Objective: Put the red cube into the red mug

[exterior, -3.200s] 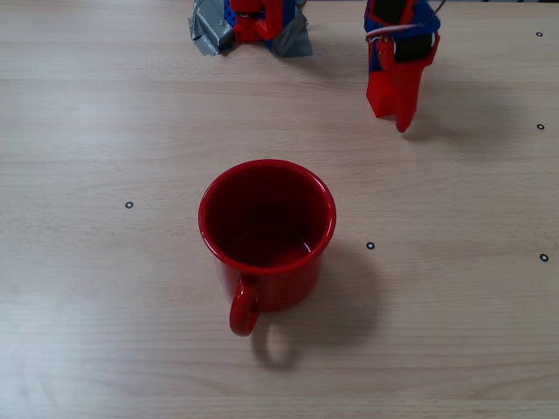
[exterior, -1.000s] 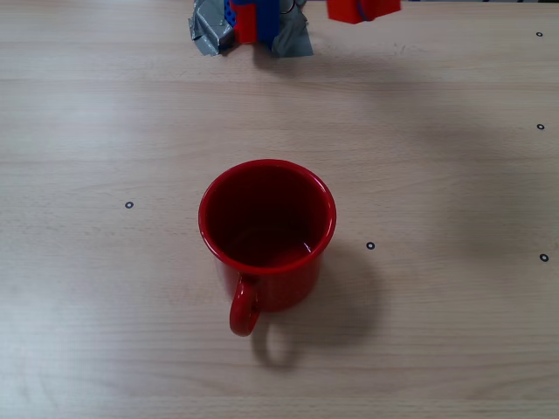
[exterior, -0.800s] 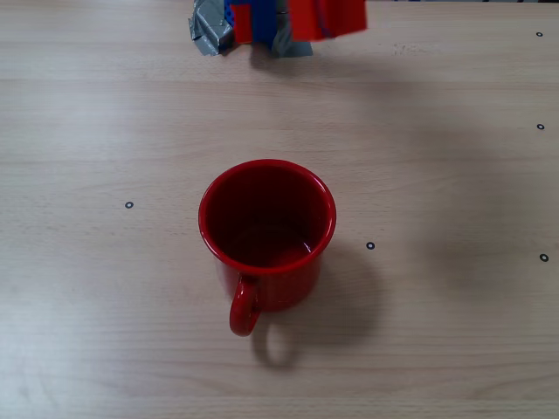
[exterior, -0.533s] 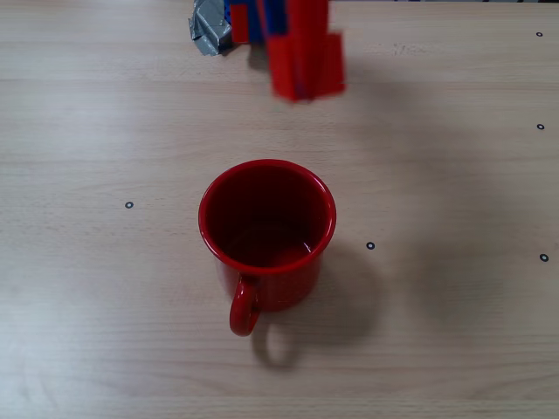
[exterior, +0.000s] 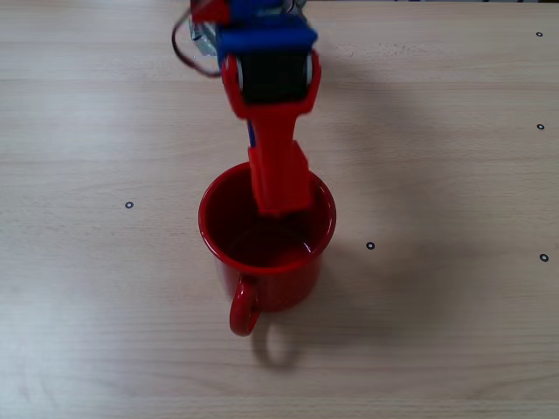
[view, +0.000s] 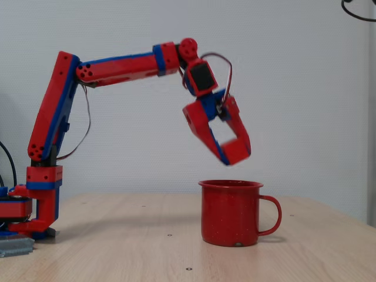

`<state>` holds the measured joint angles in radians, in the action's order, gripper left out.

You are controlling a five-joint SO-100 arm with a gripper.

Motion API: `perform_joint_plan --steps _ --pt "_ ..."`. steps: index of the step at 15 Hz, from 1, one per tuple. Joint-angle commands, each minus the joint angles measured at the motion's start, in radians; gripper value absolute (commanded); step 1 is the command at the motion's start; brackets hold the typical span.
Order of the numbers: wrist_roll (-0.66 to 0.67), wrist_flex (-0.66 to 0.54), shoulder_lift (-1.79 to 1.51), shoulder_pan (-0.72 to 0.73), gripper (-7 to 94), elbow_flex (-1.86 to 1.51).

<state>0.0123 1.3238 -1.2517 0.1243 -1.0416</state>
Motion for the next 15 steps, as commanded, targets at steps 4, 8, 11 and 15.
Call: perform_joint_plan --steps 4,8,11,15 --pt "-0.021 -0.143 -0.057 -0.018 0 -0.17" --pt "-0.014 -0.229 -0.072 -0.02 0 -0.264" --pt "-0.011 -0.239 -0.08 -0.025 0 -0.278" --pt "0.011 -0.193 -0.089 -0.02 31 -0.253"
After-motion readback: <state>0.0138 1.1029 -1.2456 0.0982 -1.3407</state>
